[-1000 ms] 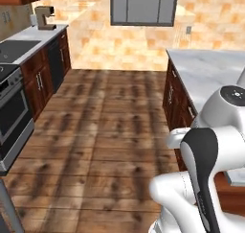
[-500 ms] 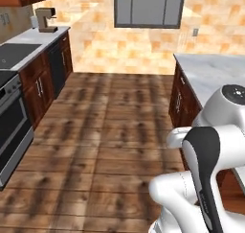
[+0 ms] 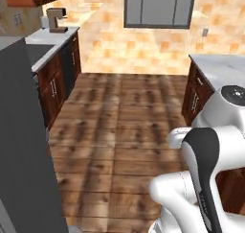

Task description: Retrieve a lemon from the fridge and place it on the cutting board with the fish.

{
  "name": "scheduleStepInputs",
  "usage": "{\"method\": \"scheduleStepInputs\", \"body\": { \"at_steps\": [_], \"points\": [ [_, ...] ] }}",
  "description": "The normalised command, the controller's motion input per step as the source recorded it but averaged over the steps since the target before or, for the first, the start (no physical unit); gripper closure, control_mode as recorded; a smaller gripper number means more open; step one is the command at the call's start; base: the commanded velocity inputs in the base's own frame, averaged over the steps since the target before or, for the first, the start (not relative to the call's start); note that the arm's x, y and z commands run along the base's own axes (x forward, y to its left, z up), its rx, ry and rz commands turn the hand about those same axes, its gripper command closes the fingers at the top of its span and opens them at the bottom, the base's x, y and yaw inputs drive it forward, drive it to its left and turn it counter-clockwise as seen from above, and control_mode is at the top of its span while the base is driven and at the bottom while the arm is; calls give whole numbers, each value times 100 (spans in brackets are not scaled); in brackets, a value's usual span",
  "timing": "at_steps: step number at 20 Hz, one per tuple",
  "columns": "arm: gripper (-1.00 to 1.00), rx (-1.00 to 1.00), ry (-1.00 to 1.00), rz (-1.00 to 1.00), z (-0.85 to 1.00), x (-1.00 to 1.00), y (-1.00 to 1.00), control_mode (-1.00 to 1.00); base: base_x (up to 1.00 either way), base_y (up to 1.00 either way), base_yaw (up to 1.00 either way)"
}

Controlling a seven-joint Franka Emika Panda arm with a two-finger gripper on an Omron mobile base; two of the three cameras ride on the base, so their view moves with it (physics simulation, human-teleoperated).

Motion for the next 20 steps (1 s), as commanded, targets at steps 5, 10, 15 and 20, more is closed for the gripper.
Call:
{"method": "scheduleStepInputs", "body": {
  "at_steps": [5,10,15,20],
  "points": [
    [100,0,0,0,0,0,0,100,40,36,21],
    [100,0,0,0,0,0,0,100,27,4,43],
    [100,0,0,0,0,0,0,100,39,1,44],
    [100,0,0,0,0,0,0,100,57,0,40]
  ]
}}
